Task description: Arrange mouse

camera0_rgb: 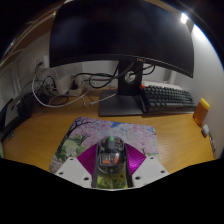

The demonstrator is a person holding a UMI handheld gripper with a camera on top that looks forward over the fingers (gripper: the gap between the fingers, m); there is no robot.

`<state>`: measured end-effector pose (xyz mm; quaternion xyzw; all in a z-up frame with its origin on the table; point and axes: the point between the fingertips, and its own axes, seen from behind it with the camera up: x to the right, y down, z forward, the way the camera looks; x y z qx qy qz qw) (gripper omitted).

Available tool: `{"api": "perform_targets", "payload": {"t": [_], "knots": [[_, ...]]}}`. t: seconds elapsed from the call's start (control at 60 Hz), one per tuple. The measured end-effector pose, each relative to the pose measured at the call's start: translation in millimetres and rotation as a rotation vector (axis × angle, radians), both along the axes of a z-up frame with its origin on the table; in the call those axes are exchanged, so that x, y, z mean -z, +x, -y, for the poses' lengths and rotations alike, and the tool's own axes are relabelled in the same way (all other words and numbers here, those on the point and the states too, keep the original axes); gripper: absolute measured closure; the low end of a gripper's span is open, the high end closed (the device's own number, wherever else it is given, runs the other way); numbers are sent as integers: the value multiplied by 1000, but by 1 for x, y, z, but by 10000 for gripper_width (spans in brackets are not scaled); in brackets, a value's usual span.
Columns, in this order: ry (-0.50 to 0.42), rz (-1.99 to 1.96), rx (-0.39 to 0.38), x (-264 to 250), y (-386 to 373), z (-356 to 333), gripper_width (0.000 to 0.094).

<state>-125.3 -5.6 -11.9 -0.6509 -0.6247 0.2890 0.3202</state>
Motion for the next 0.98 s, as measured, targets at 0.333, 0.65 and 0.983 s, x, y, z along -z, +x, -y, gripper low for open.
{"api": "perform_targets", "payload": {"t": [0.333,0.65,0.983], "knots": [[-52,44,7,-42,45,4,81],[-53,77,-45,-147,185,39,77],[-62,76,-30,-161,211,44,79]]}}
